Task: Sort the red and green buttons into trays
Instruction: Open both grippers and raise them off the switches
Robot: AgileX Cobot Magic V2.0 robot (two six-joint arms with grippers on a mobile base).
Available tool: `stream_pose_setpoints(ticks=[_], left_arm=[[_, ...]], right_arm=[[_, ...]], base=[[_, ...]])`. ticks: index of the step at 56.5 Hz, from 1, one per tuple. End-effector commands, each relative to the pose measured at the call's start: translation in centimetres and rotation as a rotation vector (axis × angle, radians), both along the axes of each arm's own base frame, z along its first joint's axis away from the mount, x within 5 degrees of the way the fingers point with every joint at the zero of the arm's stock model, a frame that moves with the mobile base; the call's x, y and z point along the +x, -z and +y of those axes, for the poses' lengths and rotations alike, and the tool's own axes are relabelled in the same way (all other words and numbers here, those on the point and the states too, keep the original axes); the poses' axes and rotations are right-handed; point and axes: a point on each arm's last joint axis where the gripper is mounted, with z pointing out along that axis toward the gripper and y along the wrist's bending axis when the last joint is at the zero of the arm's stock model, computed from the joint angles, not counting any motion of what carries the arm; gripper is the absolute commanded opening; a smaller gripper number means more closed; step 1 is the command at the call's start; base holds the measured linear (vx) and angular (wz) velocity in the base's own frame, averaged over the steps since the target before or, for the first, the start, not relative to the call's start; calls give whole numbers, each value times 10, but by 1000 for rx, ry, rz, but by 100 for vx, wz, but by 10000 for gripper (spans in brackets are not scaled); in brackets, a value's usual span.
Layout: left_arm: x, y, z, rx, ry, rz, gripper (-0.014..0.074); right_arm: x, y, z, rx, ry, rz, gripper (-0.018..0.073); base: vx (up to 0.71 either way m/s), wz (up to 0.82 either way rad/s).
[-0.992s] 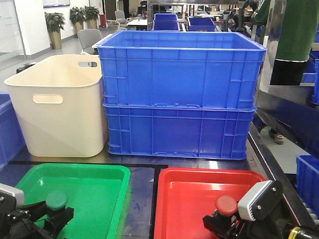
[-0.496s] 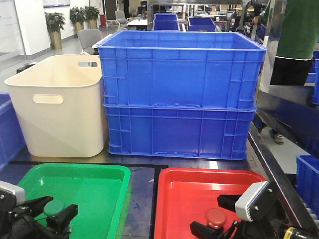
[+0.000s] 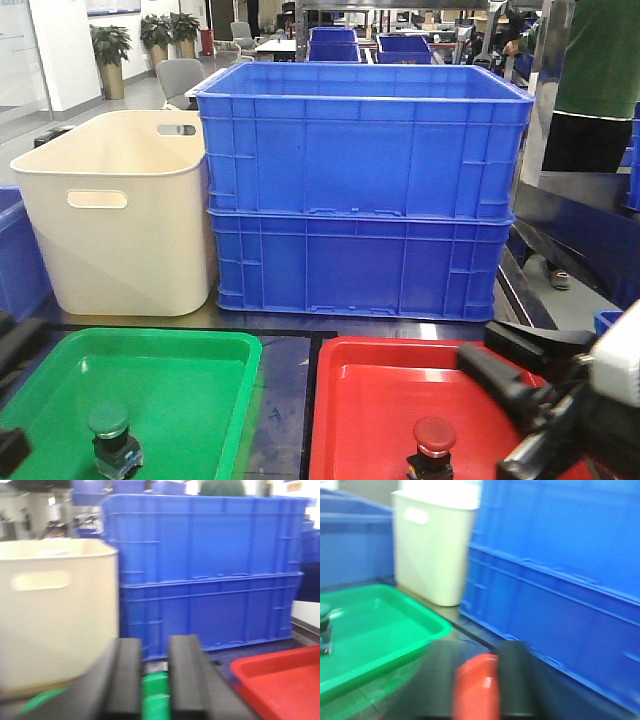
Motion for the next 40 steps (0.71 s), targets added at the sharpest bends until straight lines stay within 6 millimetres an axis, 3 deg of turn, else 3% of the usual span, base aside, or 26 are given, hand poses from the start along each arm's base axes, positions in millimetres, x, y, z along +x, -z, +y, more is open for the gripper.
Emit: stream_pose_setpoints(ticks=[1,9,15,24,31,40], left_arm=[[-23,-14,11,-57,-74,29,-6],[-66,-13,31,33,-219,103,-8],[-89,-1,34,61,-202,128,-8],[-103,24,27,23,-86,145,-8],[-104,24,26,123,-75,105,-6],[-104,24,26,126,-75,105,-6]], right_arm=[[-23,-22,-7,96,41,1,-15],[-69,-4,-11,46,2,42,-10],[-90,13,-16,-6,18,77,-9],[-97,13,-23,-16,93,59,-8],[-97,13,-23,-14,95,59,-8],[-97,13,-23,-14,91,59,-8]], base=[[0,0],[0,0],[0,0],[0,0],[0,0],[0,0]])
